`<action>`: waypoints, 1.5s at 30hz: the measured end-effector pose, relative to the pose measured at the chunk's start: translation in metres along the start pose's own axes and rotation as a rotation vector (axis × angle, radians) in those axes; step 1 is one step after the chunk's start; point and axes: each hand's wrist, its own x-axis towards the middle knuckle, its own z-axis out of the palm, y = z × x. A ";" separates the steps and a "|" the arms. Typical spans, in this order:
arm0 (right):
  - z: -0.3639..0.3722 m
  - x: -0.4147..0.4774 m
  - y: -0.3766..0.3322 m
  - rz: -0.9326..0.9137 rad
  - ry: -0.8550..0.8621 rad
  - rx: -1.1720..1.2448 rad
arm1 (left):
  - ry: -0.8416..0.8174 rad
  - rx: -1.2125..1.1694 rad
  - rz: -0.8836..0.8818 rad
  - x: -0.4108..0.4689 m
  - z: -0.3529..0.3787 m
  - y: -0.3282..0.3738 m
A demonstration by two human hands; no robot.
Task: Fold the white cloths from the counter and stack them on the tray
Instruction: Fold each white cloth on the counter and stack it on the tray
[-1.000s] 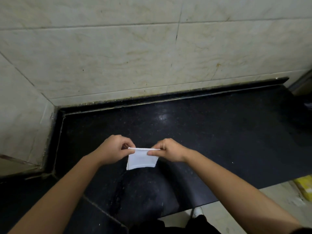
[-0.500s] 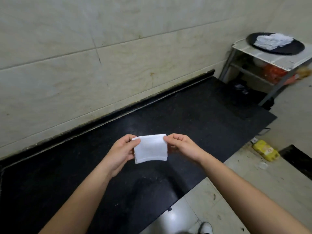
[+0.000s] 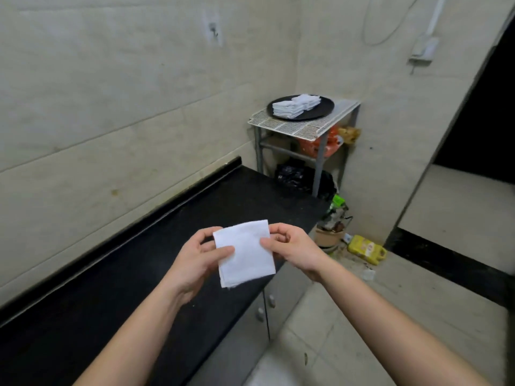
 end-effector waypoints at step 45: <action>-0.607 0.404 -0.112 -0.116 0.257 0.068 | 0.207 -0.091 0.244 0.577 0.454 0.116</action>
